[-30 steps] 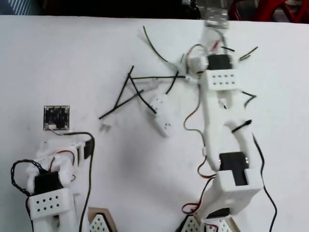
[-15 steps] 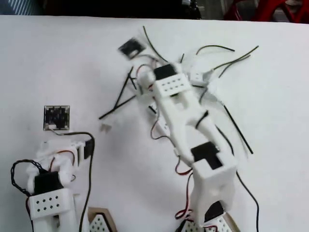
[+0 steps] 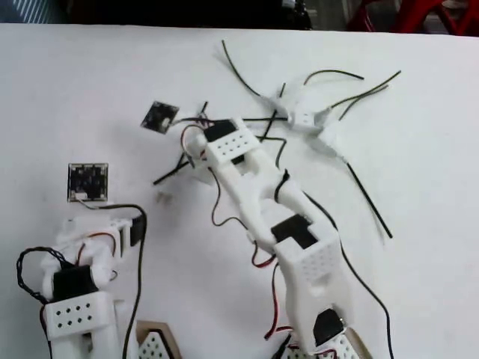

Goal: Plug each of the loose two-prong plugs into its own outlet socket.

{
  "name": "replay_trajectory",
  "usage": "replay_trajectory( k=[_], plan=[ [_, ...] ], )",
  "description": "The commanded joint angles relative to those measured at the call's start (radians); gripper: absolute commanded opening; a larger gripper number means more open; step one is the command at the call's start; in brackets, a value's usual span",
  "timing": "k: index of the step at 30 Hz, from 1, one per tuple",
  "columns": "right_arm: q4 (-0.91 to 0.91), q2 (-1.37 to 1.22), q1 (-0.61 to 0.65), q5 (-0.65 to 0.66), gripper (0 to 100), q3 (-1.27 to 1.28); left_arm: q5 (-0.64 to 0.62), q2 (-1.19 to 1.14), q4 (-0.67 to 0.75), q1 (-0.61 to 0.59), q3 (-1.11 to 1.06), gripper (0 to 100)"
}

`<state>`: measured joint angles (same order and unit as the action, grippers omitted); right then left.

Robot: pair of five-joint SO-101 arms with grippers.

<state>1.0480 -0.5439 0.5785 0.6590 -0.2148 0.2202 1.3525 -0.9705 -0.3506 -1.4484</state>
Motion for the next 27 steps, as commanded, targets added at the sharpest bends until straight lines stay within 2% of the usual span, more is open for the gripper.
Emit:
replay_trajectory(
  k=[1,12,20,27],
  plan=[
    [-0.061,0.007,-0.002,0.026,19.8,-0.037,0.000,0.019,0.023,-0.010,0.005,33],
    [-0.177,-0.051,-0.001,0.028,19.3,-0.041,0.000,0.019,0.023,-0.010,0.003,33],
    [-0.147,-0.136,-0.007,0.028,2.1,-0.141,0.000,0.019,0.023,-0.008,0.002,33],
    [0.077,-0.054,-0.007,0.035,17.0,-0.252,0.002,0.019,0.023,-0.008,0.002,33]
  ],
)
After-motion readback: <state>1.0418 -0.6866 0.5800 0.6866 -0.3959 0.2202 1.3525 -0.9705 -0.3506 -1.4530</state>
